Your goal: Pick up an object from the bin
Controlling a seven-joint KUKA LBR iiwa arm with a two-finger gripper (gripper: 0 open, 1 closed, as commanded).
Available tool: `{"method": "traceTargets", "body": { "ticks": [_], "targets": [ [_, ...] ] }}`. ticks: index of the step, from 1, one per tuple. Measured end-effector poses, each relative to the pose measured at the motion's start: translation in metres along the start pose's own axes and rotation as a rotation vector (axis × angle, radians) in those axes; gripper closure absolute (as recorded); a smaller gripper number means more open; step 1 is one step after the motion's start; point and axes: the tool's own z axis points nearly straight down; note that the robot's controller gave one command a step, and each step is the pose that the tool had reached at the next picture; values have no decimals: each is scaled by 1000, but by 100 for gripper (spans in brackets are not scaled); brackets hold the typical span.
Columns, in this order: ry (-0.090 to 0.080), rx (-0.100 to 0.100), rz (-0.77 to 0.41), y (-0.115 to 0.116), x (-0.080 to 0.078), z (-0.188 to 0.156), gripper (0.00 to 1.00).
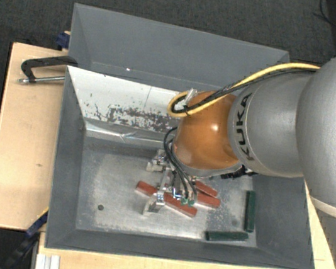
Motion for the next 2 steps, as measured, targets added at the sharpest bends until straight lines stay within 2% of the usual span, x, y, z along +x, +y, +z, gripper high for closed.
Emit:
{"method": "traceTargets", "body": {
  "ticks": [1,2],
  "targets": [
    [9,0,1,-4,4,0,100],
    [9,0,1,-4,4,0,100]
  ]
}}
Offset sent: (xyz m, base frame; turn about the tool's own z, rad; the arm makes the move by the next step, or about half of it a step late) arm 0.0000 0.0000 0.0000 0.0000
